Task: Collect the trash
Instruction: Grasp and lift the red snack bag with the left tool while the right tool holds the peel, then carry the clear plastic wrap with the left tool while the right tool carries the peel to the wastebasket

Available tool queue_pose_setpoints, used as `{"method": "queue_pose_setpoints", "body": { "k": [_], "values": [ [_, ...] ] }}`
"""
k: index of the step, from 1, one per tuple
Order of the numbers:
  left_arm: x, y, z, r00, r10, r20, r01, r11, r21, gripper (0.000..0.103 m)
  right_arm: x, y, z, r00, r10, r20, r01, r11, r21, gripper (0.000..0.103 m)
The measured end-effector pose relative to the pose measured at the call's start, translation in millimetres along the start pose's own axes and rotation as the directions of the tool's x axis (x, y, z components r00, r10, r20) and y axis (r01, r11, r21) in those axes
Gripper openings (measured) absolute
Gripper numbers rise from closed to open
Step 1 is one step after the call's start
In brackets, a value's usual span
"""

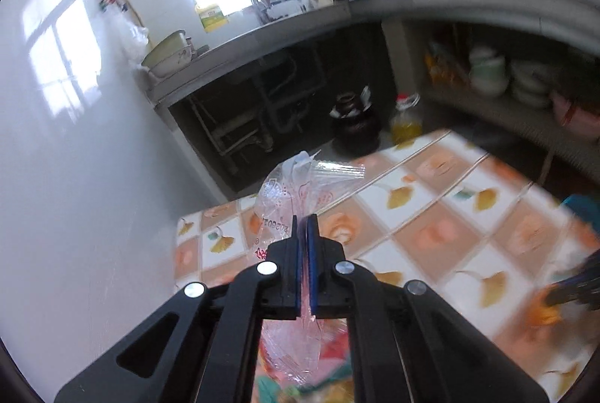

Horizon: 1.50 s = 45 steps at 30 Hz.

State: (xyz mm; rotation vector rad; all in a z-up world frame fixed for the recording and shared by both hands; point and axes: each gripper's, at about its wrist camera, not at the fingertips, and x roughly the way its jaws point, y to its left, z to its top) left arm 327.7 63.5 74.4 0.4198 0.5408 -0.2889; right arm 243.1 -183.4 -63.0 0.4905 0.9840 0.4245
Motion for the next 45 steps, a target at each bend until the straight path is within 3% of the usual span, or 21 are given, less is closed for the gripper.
{"method": "queue_pose_setpoints", "body": {
  "k": [4,12,16,23,29,36,42,45],
  "values": [
    [-36.2,-6.5,-6.0,0.995,-0.099,0.025,0.101,0.992,-0.077,0.002,-16.9,3.8,-4.4,1.000,0.006,0.026,-0.007,1.000,0.009,0.004],
    [-83.3,-42.2,-23.6,0.951,-0.302,0.068,0.310,0.929,-0.202,0.002,-56.4,2.2,-29.2,0.997,-0.015,0.077,0.012,0.999,0.036,0.004],
    [-90.8,-69.2,-28.9,0.906,-0.419,0.057,0.418,0.869,-0.264,0.002,-77.9,-9.3,-45.3,0.993,-0.028,0.113,0.019,0.997,0.081,0.004],
    [-97.6,-128.3,-17.4,0.847,-0.530,0.038,0.522,0.816,-0.250,0.002,-126.0,-40.5,-74.8,0.980,-0.075,0.187,0.043,0.984,0.171,0.004],
    [-103.1,-194.6,8.3,0.774,-0.632,0.023,0.624,0.758,-0.188,0.002,-171.5,-75.3,-100.4,0.956,-0.149,0.253,0.080,0.961,0.265,0.004],
    [-102.3,-277.3,38.4,0.688,-0.725,-0.036,0.717,0.686,-0.123,0.002,-224.9,-122.5,-140.6,0.910,-0.255,0.327,0.115,0.913,0.391,0.004],
    [-88.7,-360.6,55.0,0.604,-0.785,-0.135,0.782,0.617,-0.090,0.002,-249.3,-165.9,-177.5,0.880,-0.333,0.340,0.129,0.855,0.503,0.004],
    [-73.1,-404.7,57.2,0.547,-0.810,-0.212,0.811,0.575,-0.105,0.002,-256.2,-190.5,-195.9,0.867,-0.376,0.326,0.143,0.815,0.562,0.004]
  ]
}}
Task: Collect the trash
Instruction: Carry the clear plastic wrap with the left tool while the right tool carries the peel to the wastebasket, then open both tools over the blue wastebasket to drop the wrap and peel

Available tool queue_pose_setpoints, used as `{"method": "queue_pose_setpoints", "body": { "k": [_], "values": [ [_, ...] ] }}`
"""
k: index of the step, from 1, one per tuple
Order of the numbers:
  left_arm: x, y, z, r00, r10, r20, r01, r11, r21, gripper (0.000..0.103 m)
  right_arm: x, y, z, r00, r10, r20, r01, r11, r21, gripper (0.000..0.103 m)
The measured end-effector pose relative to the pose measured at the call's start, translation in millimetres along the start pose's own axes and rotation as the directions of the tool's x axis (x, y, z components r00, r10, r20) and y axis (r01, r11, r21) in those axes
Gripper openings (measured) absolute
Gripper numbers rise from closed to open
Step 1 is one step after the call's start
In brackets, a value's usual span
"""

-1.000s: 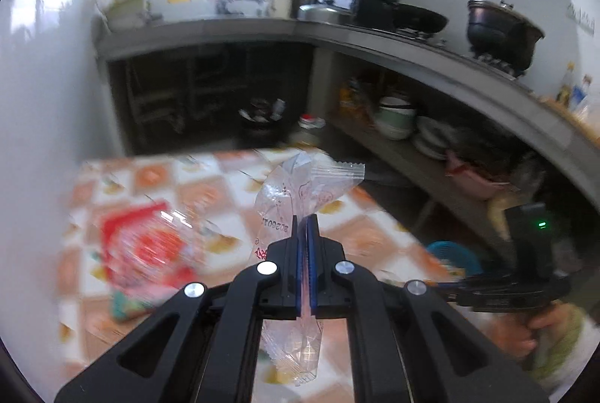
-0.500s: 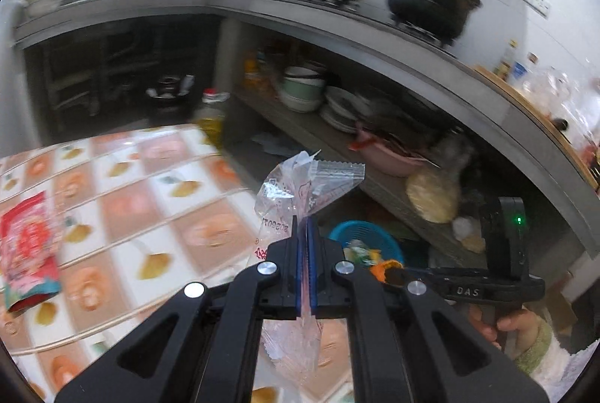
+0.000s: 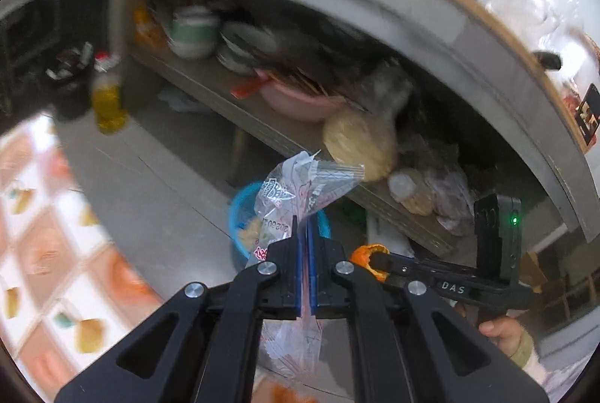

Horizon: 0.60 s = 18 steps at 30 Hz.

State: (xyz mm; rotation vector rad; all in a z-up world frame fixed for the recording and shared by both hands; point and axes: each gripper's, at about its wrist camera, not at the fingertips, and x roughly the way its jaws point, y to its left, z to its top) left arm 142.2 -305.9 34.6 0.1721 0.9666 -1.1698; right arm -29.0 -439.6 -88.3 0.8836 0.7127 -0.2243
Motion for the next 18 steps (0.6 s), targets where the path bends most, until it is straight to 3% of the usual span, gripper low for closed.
{"method": "queue_pose_setpoints", "body": {
  "k": [4,9,11,18],
  "values": [
    [63.0,-10.4,11.2,0.990,-0.060,-0.127,0.056,0.998,-0.037,0.002,3.5,-40.8,-0.7,0.998,-0.055,-0.001,0.055,0.995,0.080,0.004],
    [144.1,-9.1,16.1,0.950,-0.142,-0.277,0.103,0.983,-0.151,0.002,14.1,-83.1,-3.3,0.989,-0.145,-0.017,0.146,0.978,0.148,0.004],
    [179.9,-4.3,17.8,0.926,-0.182,-0.331,0.112,0.969,-0.221,0.002,18.7,-95.8,-2.4,0.984,-0.175,-0.027,0.177,0.970,0.166,0.004],
    [271.0,12.6,17.5,0.879,-0.244,-0.409,0.099,0.934,-0.344,0.003,61.6,-136.1,5.5,0.953,-0.292,-0.086,0.303,0.934,0.187,0.004]
  ]
}}
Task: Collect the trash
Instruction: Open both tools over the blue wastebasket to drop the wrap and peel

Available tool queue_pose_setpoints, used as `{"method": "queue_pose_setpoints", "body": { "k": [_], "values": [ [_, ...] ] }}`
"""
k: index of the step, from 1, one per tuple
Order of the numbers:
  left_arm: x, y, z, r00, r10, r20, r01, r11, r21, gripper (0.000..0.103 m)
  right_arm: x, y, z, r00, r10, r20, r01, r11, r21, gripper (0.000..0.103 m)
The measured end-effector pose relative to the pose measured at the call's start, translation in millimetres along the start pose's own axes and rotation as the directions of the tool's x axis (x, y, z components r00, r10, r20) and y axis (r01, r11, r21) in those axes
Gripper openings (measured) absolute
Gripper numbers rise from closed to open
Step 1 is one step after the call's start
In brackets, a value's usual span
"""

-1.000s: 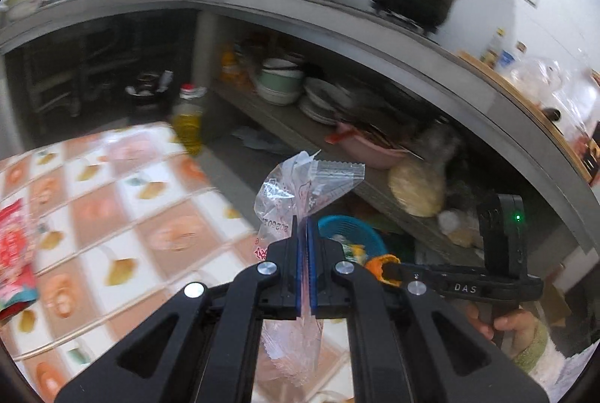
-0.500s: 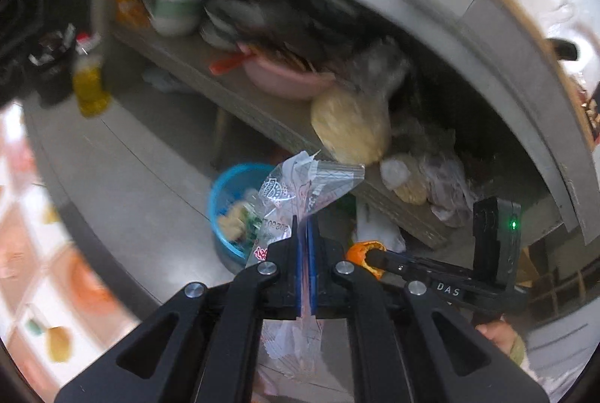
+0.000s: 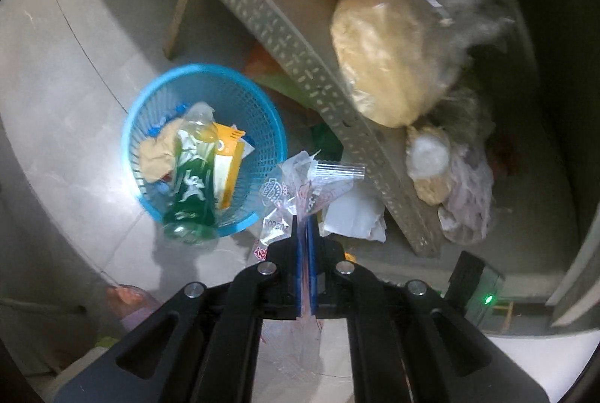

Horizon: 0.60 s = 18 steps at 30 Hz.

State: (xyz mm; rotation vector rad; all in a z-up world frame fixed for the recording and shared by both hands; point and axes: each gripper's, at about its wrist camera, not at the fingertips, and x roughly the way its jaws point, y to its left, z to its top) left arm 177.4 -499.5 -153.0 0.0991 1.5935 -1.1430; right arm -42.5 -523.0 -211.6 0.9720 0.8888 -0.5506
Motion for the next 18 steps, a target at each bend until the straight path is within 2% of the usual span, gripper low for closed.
{"method": "queue_pose_setpoints", "body": {
  "k": [6,8,9,10,12,14,18],
  "values": [
    [51.2,14.4,26.9,0.999,0.000,-0.036,-0.003,0.998,-0.057,0.003,39.8,1.4,18.6,0.997,-0.070,-0.033,0.070,0.997,-0.026,0.004],
    [62.5,17.9,34.4,0.999,-0.001,-0.050,-0.003,0.998,-0.065,0.007,53.0,4.2,24.9,0.996,-0.085,-0.037,0.084,0.996,-0.032,0.004],
    [68.3,20.0,38.2,0.998,0.008,-0.055,-0.012,0.997,-0.071,0.015,60.7,4.4,29.4,0.995,-0.092,-0.041,0.091,0.995,-0.034,0.007],
    [71.6,21.5,40.9,0.998,0.021,-0.058,-0.025,0.997,-0.075,0.032,68.7,3.6,33.1,0.994,-0.095,-0.049,0.094,0.995,-0.031,0.013],
    [71.3,22.8,43.0,0.999,0.026,-0.041,-0.030,0.996,-0.078,0.047,82.5,-0.5,37.2,0.994,-0.089,-0.062,0.088,0.996,-0.022,0.023],
    [66.0,20.8,41.9,0.999,0.021,-0.030,-0.023,0.997,-0.068,0.052,87.1,-4.6,37.3,0.992,-0.110,-0.058,0.109,0.994,-0.017,0.031],
    [48.6,15.2,37.5,1.000,0.004,-0.016,-0.005,0.999,-0.044,0.054,84.9,-17.2,30.6,0.991,-0.120,-0.058,0.121,0.993,0.017,0.032]
  ]
}}
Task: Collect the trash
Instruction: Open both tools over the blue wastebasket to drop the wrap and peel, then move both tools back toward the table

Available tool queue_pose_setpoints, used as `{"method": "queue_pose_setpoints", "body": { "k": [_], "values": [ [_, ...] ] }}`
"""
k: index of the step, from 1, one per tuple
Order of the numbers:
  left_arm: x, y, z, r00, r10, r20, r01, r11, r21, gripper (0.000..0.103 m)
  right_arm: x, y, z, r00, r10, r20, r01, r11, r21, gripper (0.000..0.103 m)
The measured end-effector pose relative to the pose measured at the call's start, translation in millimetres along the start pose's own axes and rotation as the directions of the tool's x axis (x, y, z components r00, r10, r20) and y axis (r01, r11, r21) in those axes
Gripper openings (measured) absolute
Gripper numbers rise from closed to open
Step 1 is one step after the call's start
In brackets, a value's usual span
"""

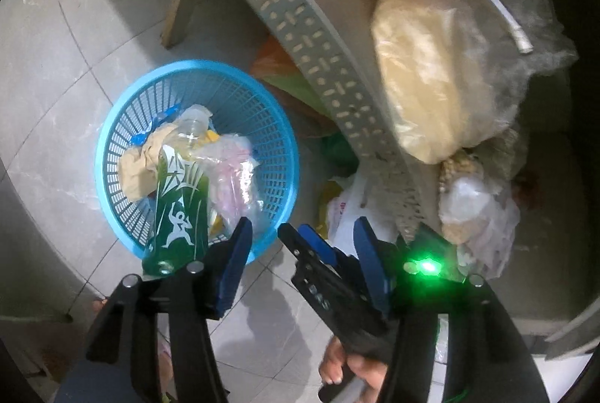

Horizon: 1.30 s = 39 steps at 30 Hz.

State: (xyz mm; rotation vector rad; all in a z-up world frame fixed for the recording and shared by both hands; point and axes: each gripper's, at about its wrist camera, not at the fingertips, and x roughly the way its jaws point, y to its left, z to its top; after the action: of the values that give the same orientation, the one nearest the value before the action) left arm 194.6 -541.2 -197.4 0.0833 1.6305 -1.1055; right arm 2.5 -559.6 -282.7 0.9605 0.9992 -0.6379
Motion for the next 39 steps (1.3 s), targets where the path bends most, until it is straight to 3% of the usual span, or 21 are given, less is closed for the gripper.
{"method": "queue_pose_setpoints", "body": {
  "k": [11,18,19,23,28,30,32,35,39],
  "values": [
    [-101.6,-36.4,-40.2,0.992,-0.017,0.127,0.001,0.992,0.125,0.054,-65.0,-2.6,-19.5,0.995,0.018,0.096,-0.017,1.000,-0.015,0.034],
    [-193.6,-46.6,-117.1,0.971,-0.004,0.241,-0.059,0.965,0.254,0.070,-139.5,34.1,-63.7,0.983,0.080,0.164,-0.052,0.984,-0.168,0.063],
    [-209.1,-45.7,-133.5,0.961,-0.004,0.276,-0.075,0.959,0.274,0.075,-152.2,41.5,-72.9,0.980,0.097,0.172,-0.061,0.978,-0.201,0.066],
    [-264.8,-29.0,-200.4,0.896,0.048,0.441,-0.193,0.938,0.289,0.084,-178.3,65.8,-99.6,0.977,0.140,0.164,-0.085,0.948,-0.305,0.070],
    [-310.1,7.1,-257.3,0.824,0.099,0.558,-0.216,0.965,0.147,0.090,-203.3,109.1,-118.8,0.963,0.195,0.183,-0.102,0.900,-0.424,0.078],
    [-324.4,20.5,-279.2,0.778,0.135,0.614,-0.231,0.970,0.079,0.091,-211.6,126.5,-123.8,0.959,0.208,0.193,-0.098,0.882,-0.462,0.080],
    [-333.5,28.3,-297.0,0.738,0.165,0.655,-0.254,0.966,0.043,0.092,-222.6,146.0,-132.7,0.951,0.227,0.211,-0.093,0.858,-0.504,0.084],
    [-342.3,40.8,-315.0,0.707,0.221,0.672,-0.297,0.955,-0.002,0.094,-230.2,164.0,-141.5,0.944,0.246,0.221,-0.089,0.833,-0.546,0.087],
    [-359.2,54.1,-329.4,0.645,0.285,0.709,-0.342,0.938,-0.066,0.097,-237.2,188.4,-152.4,0.935,0.257,0.245,-0.062,0.798,-0.599,0.092]
  ]
}}
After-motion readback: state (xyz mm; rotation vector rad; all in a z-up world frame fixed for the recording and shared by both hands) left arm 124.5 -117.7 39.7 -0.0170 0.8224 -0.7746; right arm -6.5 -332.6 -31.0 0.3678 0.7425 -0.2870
